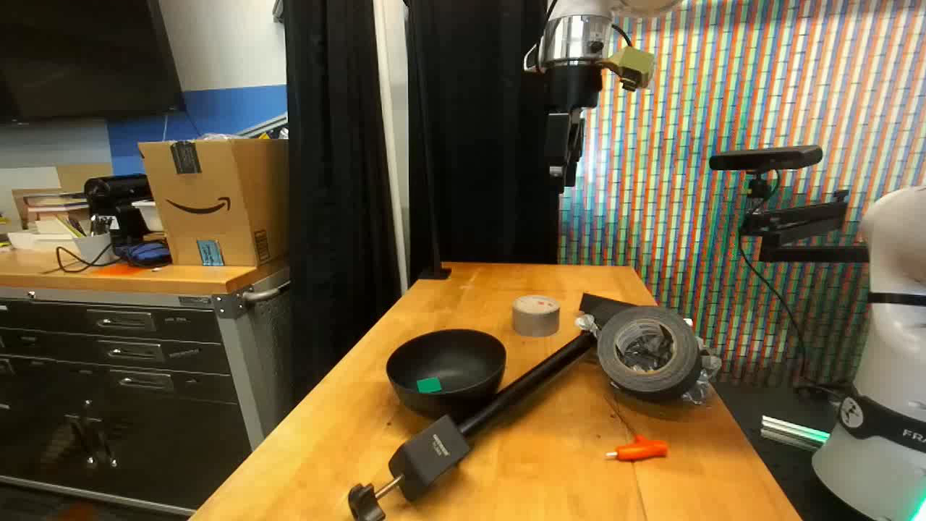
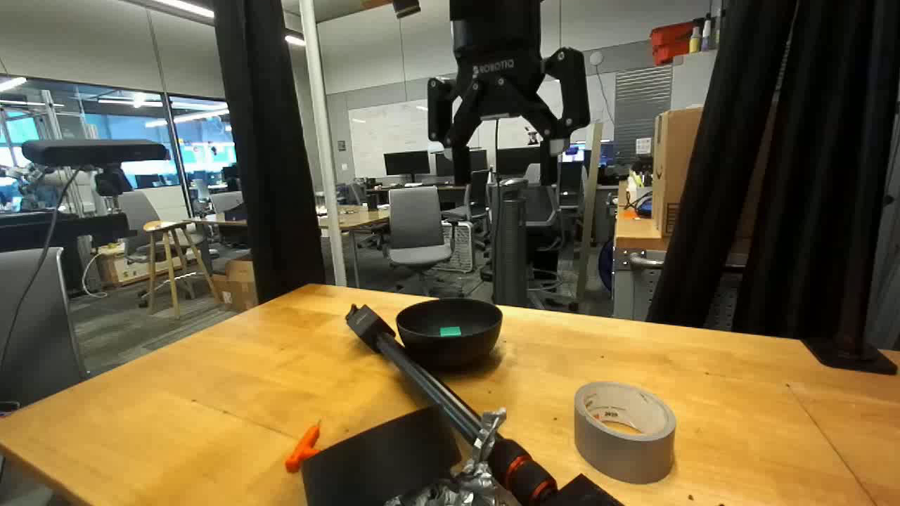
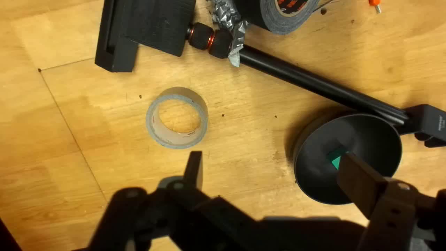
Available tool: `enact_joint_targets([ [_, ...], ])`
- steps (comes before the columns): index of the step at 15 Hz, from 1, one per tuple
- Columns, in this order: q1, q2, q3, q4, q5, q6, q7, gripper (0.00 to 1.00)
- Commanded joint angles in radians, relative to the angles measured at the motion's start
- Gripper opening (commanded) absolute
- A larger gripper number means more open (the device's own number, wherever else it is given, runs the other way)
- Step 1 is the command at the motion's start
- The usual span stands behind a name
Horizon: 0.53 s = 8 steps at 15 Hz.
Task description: Move the bowl to the right
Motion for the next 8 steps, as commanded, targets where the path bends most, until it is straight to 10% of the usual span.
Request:
enact_joint_targets([
  [1,0.002,0.0,-0.002,0.006,-0.001,-0.002,0.0,1.0],
  [8,0.002,-0.005,-0.002,0.013,-0.001,-0.002,0.0,1.0],
])
